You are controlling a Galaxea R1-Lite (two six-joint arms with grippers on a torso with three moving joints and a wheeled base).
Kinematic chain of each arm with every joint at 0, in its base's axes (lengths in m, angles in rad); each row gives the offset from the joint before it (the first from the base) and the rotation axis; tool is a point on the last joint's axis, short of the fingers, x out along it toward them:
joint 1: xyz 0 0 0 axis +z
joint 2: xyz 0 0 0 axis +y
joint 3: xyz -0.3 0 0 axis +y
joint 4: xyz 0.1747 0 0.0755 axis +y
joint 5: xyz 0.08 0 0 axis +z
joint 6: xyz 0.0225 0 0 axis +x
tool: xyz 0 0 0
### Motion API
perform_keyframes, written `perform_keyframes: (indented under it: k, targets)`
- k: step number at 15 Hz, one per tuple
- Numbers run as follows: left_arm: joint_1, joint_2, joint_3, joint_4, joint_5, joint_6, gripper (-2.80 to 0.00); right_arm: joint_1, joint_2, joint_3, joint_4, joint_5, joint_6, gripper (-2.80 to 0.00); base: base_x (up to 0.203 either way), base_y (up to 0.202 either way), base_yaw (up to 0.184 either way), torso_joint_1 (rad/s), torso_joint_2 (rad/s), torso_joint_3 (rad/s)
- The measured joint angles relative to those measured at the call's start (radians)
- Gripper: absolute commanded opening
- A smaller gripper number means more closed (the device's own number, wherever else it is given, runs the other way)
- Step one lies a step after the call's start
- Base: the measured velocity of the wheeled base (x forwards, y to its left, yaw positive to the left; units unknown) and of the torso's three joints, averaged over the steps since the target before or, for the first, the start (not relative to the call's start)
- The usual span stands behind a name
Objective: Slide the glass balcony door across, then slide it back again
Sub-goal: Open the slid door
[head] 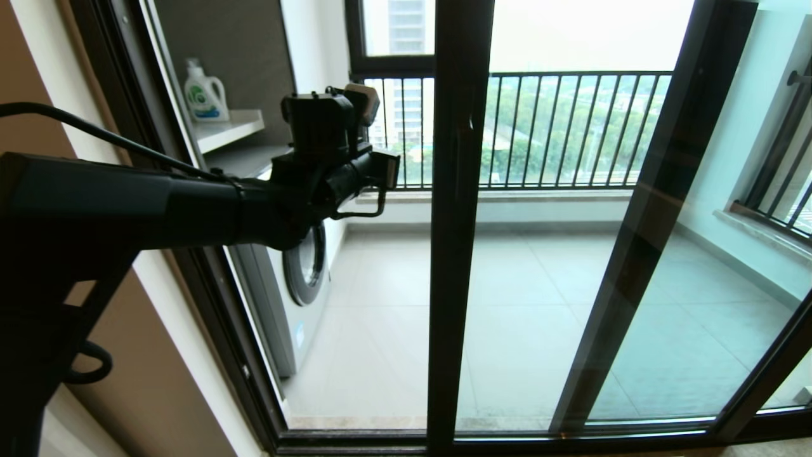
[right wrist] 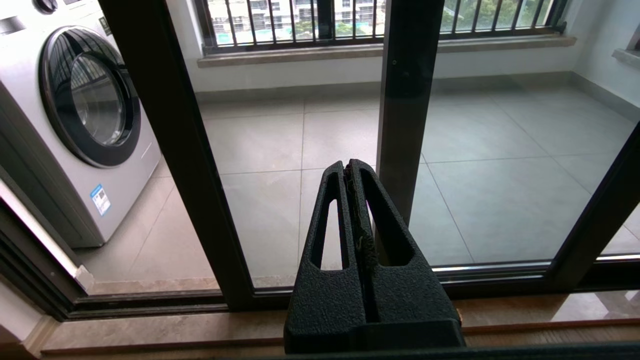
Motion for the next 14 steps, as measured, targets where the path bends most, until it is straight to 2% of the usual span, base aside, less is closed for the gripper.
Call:
perform_keyframes:
  k: [3, 9, 14]
  targets:
    - [0.036, -0.177, 0.185, -0.002, -0.007, -0.024, -2.8, 0.0, 0.0, 0.0, 0.0, 0.0, 0.0, -2.8, 0.0, 0.0, 0.0, 0.0, 0.0, 0.0]
    - [0.116, -0.677, 0.604, 0.016, -0.065, -0.055, -2.8, 0.0, 0.0, 0.0, 0.0, 0.0, 0.0, -2.8, 0.0, 0.0, 0.0, 0.0, 0.0, 0.0]
    - [0.251, -1.11, 0.956, 0.065, -0.08, -0.052, -2.8, 0.0, 0.0, 0.0, 0.0, 0.0, 0.0, -2.8, 0.0, 0.0, 0.0, 0.0, 0.0, 0.0]
